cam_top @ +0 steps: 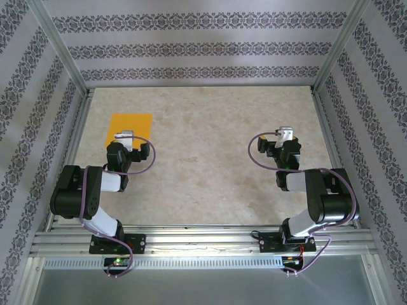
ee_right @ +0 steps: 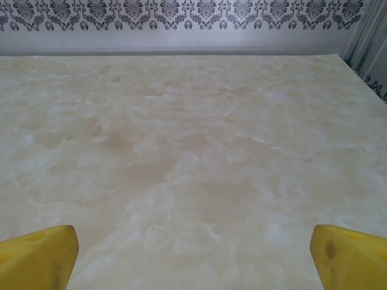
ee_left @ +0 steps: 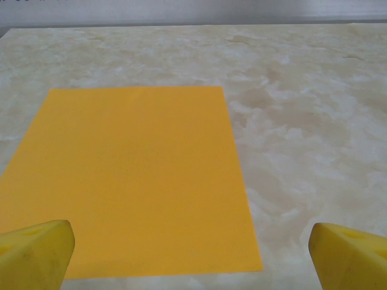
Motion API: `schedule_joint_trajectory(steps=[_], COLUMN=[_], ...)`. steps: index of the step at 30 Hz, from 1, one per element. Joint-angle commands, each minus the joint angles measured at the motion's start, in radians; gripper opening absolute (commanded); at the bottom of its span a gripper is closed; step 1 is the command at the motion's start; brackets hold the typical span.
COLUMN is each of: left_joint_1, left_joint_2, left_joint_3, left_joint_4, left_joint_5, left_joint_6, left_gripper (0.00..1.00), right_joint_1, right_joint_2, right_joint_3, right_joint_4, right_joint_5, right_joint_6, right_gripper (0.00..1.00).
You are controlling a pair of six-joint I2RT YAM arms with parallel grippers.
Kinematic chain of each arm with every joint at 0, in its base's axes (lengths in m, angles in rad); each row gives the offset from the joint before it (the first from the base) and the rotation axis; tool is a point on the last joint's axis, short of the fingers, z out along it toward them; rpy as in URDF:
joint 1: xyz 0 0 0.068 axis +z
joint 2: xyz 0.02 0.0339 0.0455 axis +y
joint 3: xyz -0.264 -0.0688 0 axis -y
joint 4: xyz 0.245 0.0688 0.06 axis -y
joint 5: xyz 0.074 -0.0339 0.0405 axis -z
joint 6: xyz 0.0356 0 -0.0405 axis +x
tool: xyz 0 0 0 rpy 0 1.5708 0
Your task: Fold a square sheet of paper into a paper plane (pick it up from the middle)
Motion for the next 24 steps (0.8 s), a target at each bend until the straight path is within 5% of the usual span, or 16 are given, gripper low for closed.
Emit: schedule_joint_trajectory(steps=[1, 18, 24], left_joint_1=[0.000, 0.000, 0.000], left_joint_2=[0.003, -0.031, -0.157], left_joint_3=[0.005, -0.085, -0.075], left_joint_4=[0.014, 0.156, 0.016], left_joint_5=[0.012, 0.017, -0.015], left_joint_6=[0.011, 0.012, -0.006], left_gripper=[0.99, 0.99, 0.99], right_joint_1=[0.006, 0.009, 0.005], right_joint_2=[0.005, -0.038, -0.165], right_joint_3=[-0.002, -0.055, 0.008], right_joint_4=[0.037, 0.075, -0.143], right_joint_5=[0.018, -0.095, -0.170], right_joint_6=[0.013, -0.031, -0.029], right_gripper=[0.98, 0.98, 0.98])
